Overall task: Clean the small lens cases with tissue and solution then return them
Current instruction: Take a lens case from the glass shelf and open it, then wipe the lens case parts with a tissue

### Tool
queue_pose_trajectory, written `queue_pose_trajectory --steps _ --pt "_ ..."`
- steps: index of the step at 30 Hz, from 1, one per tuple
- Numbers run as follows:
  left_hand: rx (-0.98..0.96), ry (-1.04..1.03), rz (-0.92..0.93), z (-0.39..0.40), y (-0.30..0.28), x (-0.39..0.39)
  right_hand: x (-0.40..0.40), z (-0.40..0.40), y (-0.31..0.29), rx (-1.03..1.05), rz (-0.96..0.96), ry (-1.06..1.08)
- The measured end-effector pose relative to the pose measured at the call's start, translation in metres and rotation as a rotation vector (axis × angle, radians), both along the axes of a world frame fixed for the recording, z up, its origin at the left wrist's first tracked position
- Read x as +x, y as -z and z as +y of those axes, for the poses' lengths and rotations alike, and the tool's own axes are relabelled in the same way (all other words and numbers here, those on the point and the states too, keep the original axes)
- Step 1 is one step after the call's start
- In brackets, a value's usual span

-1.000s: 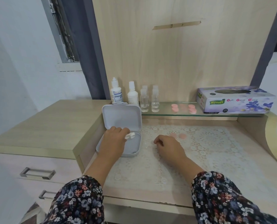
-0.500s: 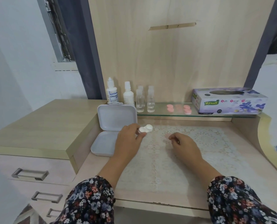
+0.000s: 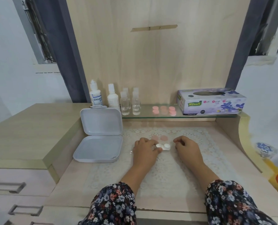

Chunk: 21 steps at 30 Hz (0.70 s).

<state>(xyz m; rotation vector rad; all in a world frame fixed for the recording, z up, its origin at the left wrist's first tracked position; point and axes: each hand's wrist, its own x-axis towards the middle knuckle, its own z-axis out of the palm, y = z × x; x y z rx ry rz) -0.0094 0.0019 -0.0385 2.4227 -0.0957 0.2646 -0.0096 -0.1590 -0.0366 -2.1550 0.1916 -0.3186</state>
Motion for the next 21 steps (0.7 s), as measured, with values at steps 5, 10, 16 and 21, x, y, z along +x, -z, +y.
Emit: queue_pose_trajectory --steps 5,10,16,21 --pt "0.041 0.006 0.003 -0.0005 0.0043 0.0012 -0.0001 -0.0015 0.0024 -0.003 0.007 -0.010" --pt "0.028 0.005 0.005 -0.0002 0.0058 0.0009 -0.0010 -0.0014 0.0022 -0.014 0.012 -0.019" --pt "0.017 0.002 -0.003 0.0001 0.0055 -0.0009 -0.0032 -0.0016 0.0009 0.030 0.009 -0.019" --pt "-0.092 0.015 -0.132 -0.0025 -0.0026 -0.0037 -0.0088 -0.0006 -0.0031 0.239 -0.134 0.041"
